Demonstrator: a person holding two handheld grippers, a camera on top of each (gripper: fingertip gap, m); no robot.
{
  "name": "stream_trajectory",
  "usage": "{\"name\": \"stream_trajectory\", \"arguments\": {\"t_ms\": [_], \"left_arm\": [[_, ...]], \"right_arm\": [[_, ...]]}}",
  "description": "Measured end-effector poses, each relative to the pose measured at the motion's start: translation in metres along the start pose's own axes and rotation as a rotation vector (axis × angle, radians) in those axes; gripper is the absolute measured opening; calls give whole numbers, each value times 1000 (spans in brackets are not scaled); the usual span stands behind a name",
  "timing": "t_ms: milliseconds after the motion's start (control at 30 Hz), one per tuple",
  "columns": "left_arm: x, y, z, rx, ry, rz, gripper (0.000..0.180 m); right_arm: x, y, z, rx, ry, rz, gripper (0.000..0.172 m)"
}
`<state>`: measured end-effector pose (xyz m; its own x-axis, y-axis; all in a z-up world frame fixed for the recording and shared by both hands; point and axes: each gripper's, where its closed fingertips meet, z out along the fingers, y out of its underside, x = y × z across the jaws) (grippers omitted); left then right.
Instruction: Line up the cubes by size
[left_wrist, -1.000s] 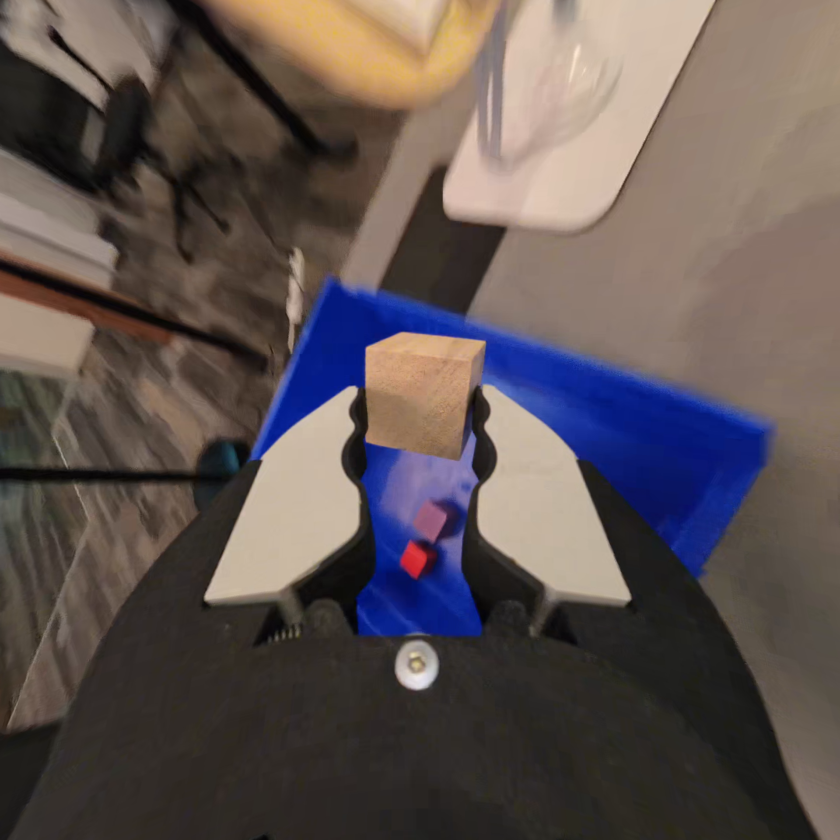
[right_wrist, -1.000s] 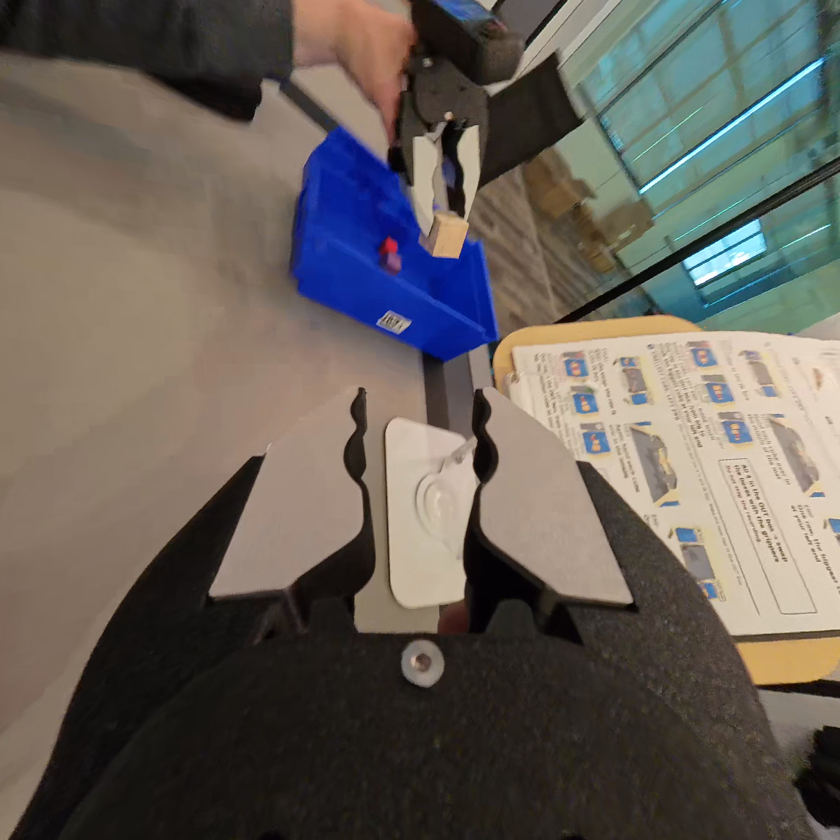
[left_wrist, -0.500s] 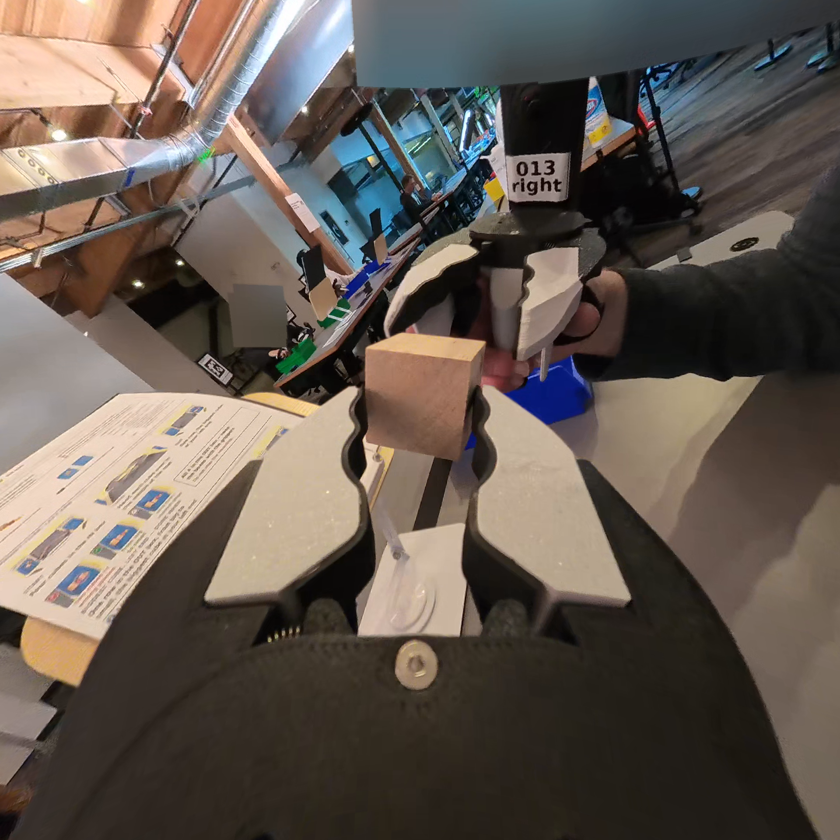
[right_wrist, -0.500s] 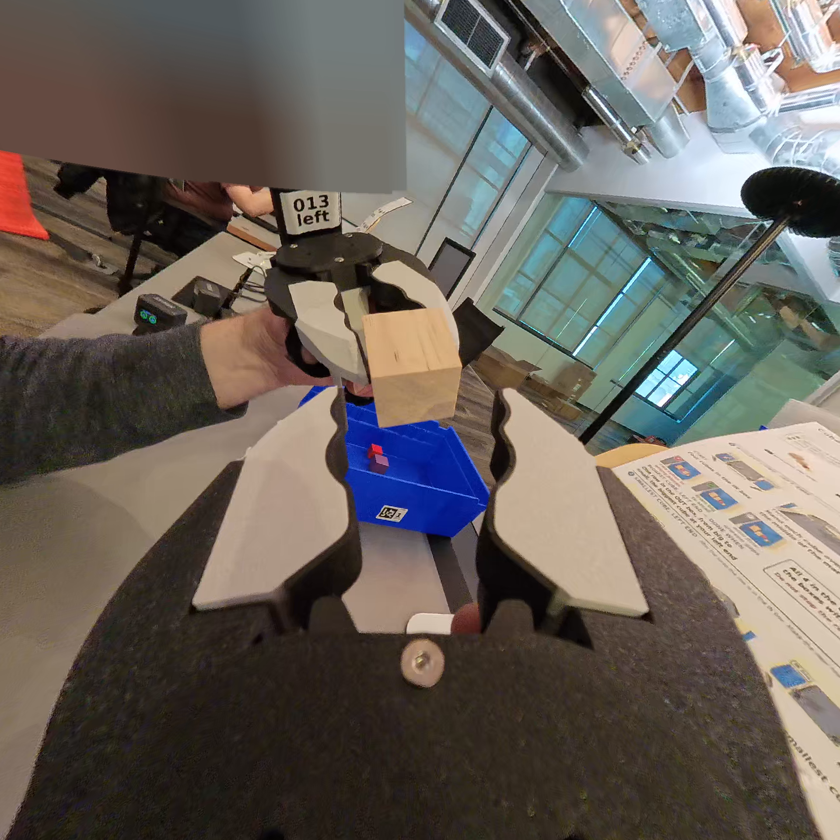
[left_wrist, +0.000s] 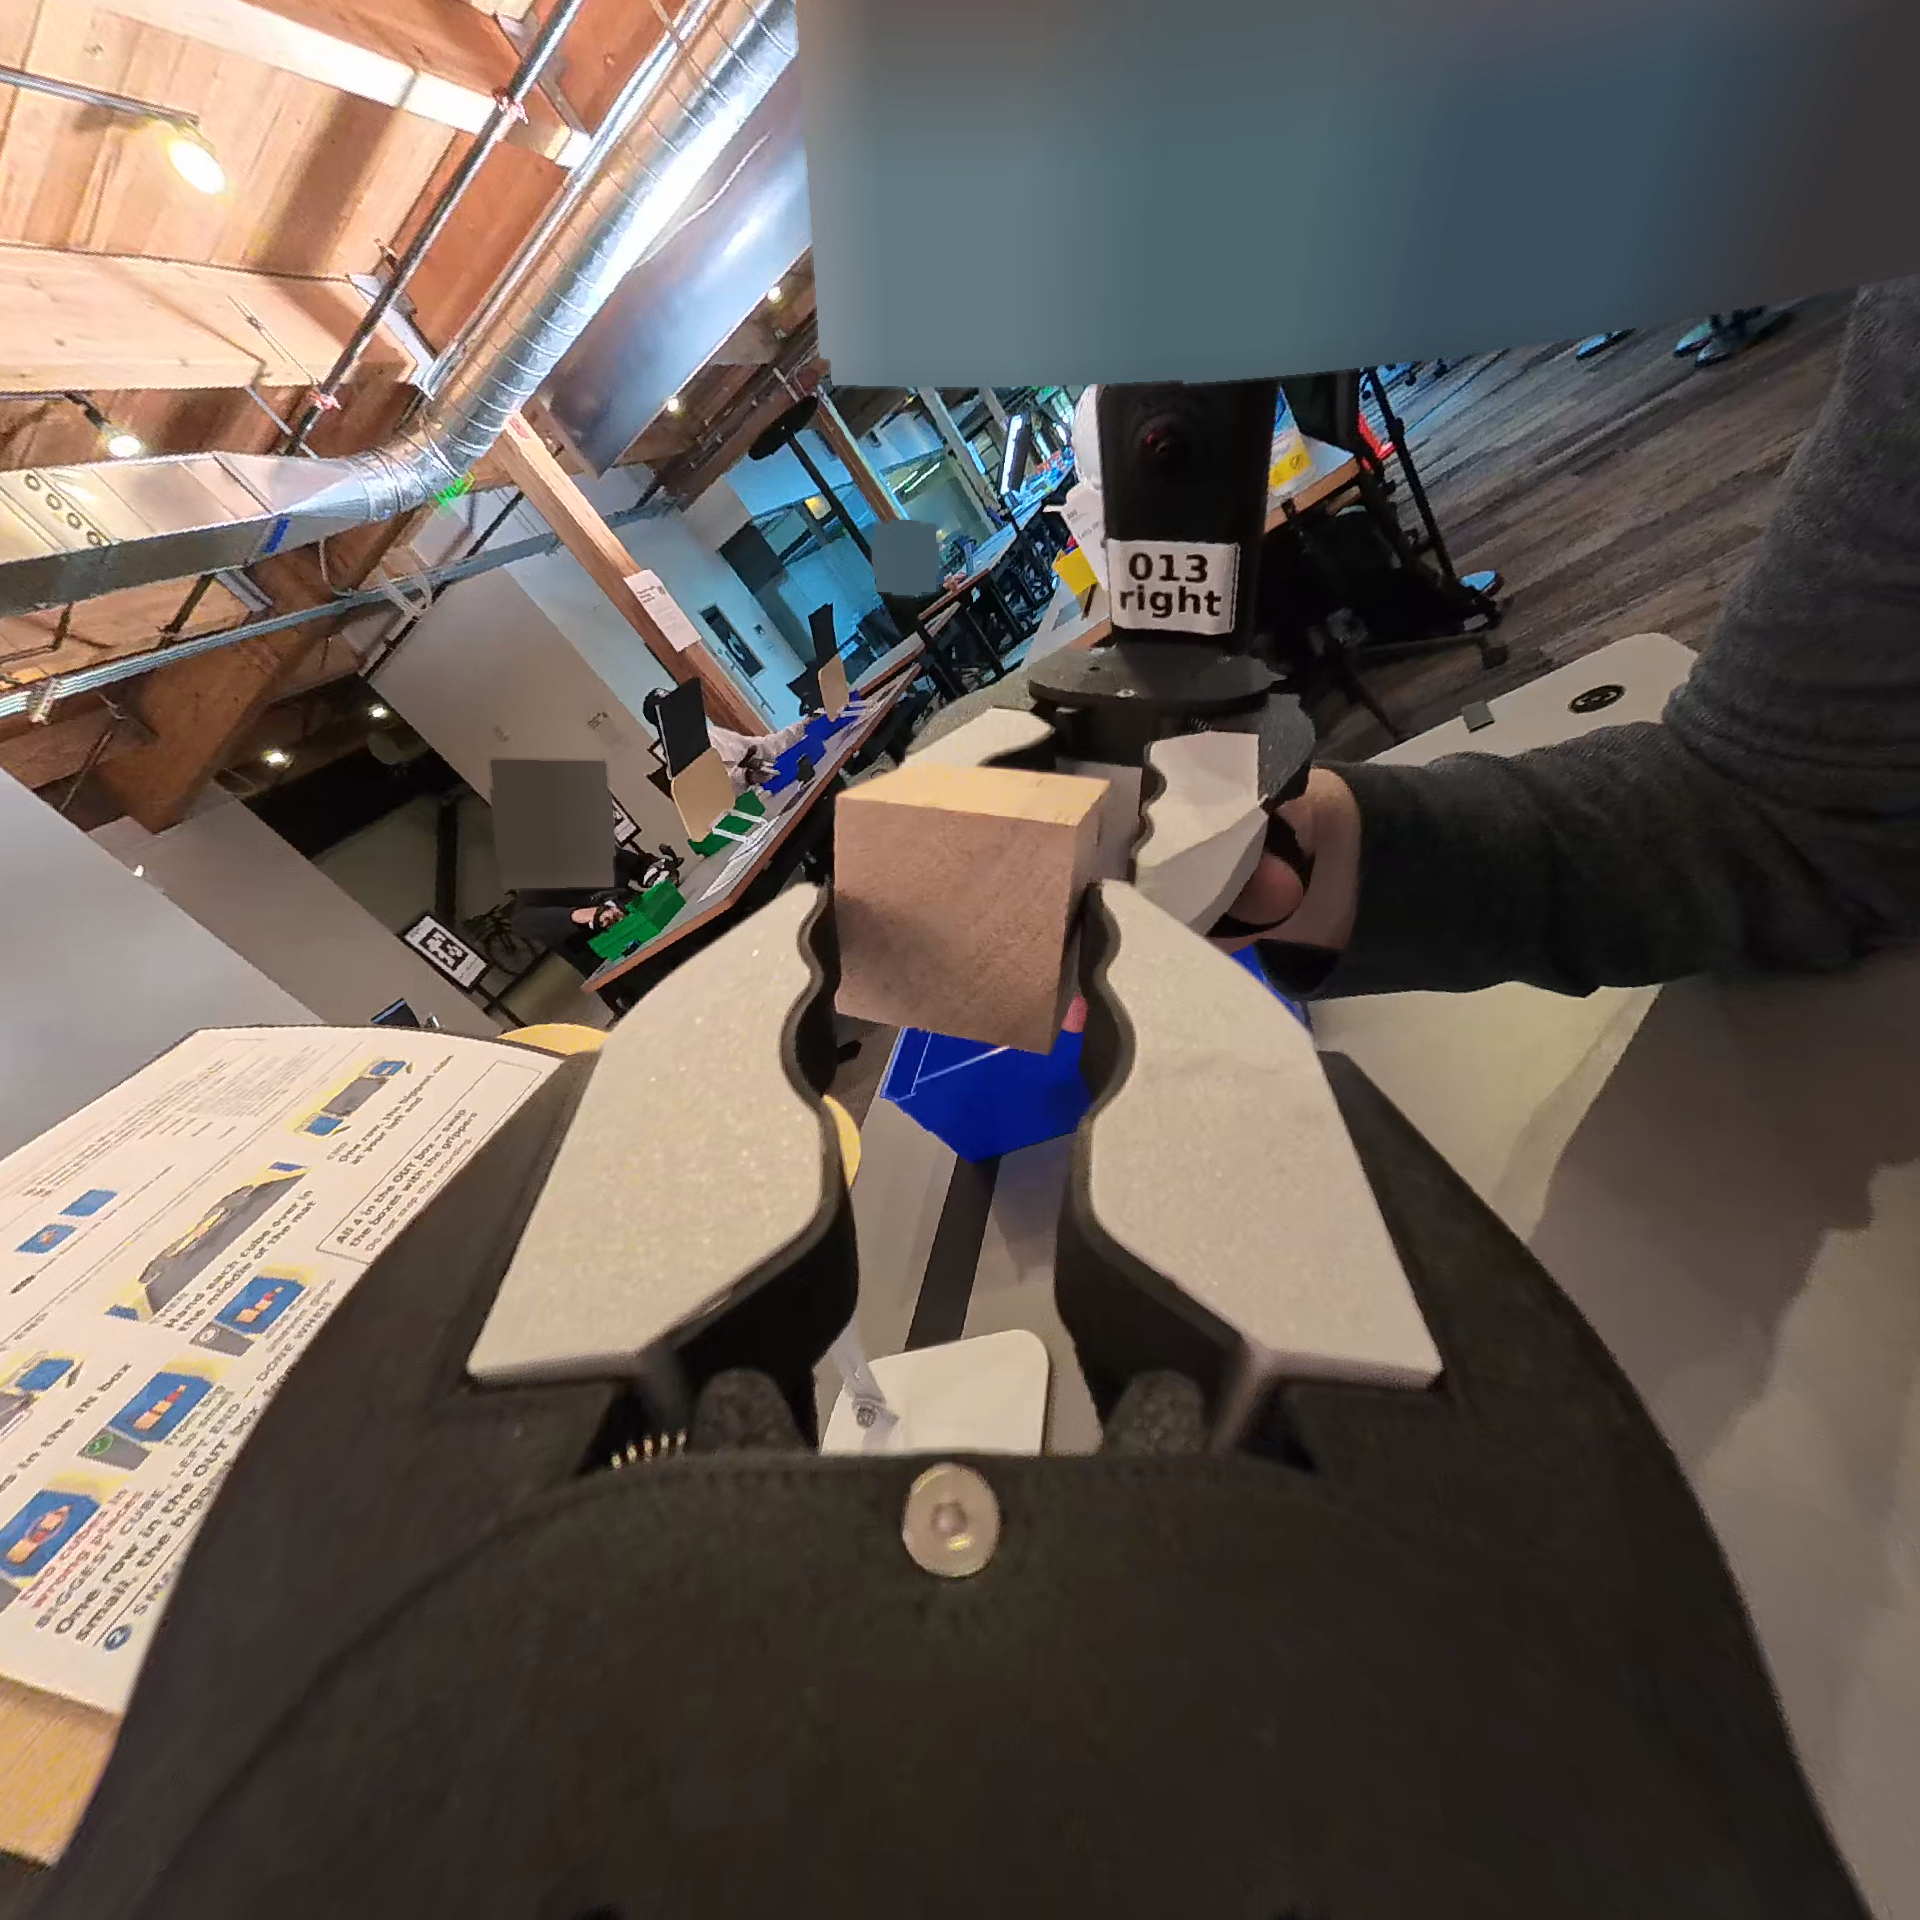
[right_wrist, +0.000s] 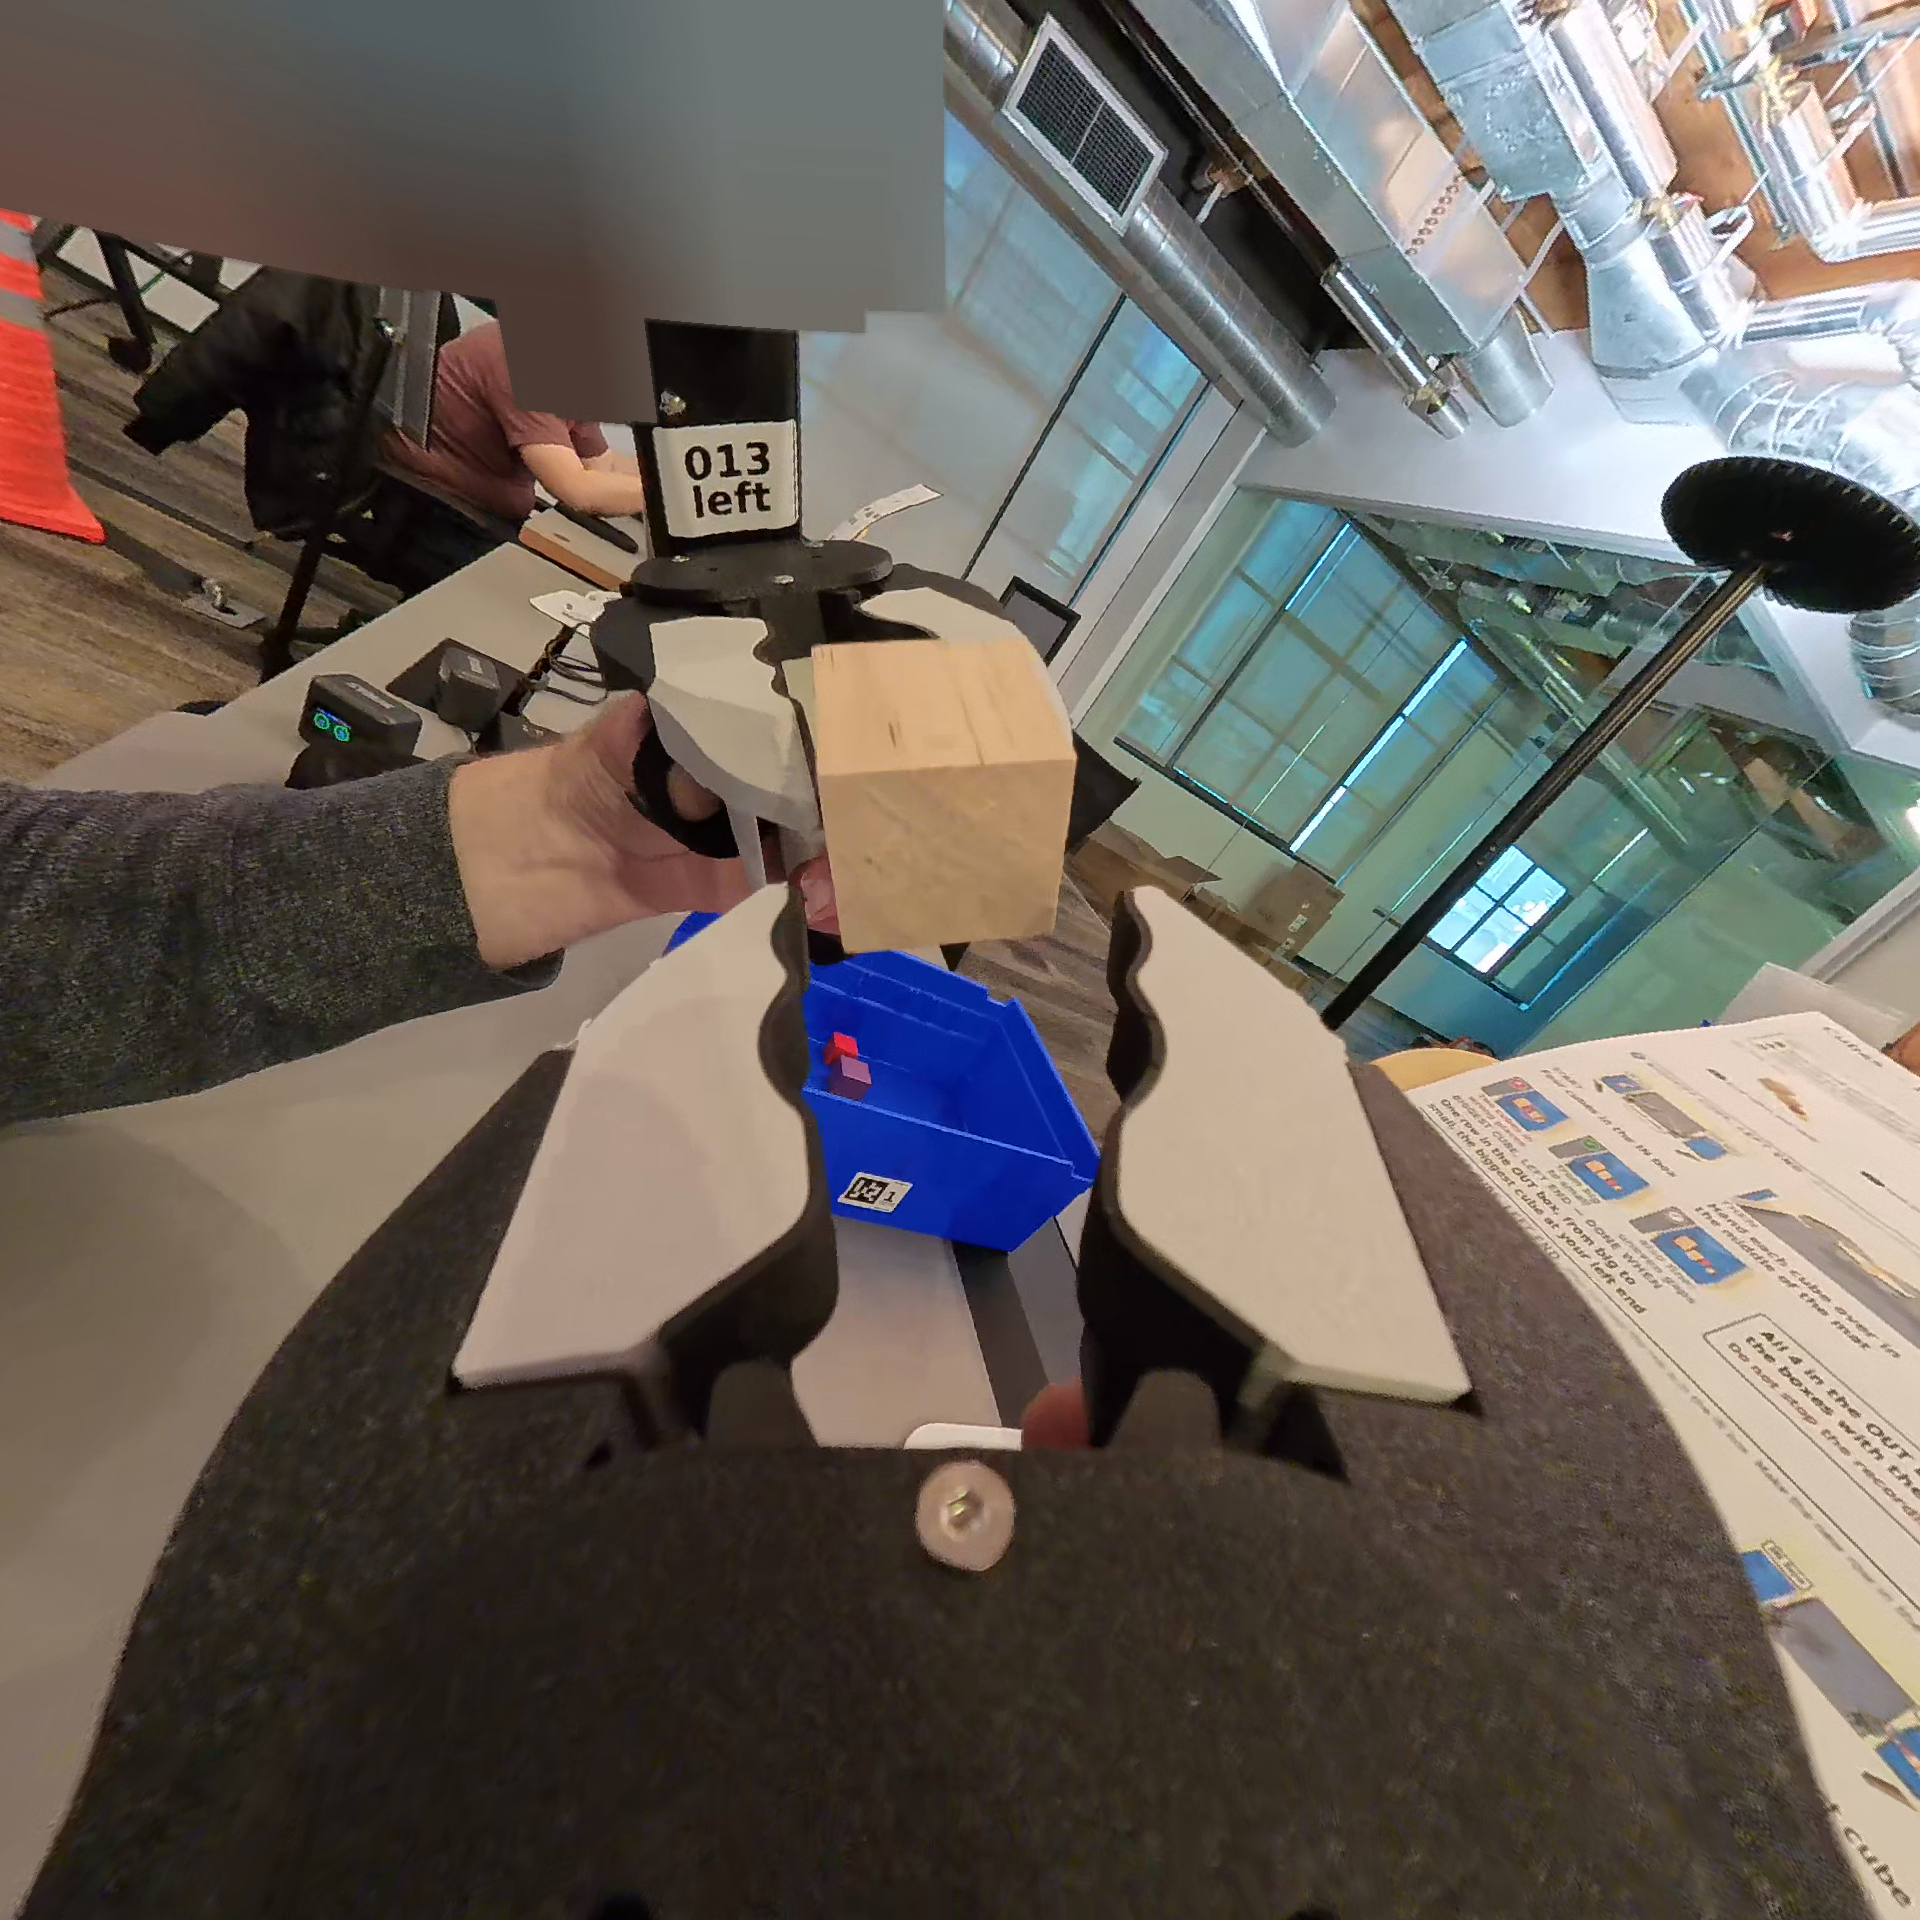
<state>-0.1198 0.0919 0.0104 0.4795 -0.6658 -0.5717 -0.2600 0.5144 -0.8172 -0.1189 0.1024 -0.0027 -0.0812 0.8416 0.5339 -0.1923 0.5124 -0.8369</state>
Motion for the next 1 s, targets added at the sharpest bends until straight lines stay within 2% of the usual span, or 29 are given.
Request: {"name": "stream_trajectory", "arguments": {"t_ms": [300,533,800,867,933,1000], "left_arm": [[5,-2,5,29,27,-16,43],[7,-2,9,73,41,-51,43],[9,-7,9,125,65,-86,43],[8,-11,7,135,50,-70,44],[3,-19,0,167,25,-72,53],[-3,-23,-10,170,-12,-45,49]], "right_arm": [[-3,5,5,-35,20,-55,52],[-2,-4,3,35,23,-46,44],[-4,-9,0,44,17,-61,43],[-4,-11,0,43,13,-55,43],[-1,-11,-3,35,20,-61,43],[5,-13,-9,18,40,-63,43]]}}
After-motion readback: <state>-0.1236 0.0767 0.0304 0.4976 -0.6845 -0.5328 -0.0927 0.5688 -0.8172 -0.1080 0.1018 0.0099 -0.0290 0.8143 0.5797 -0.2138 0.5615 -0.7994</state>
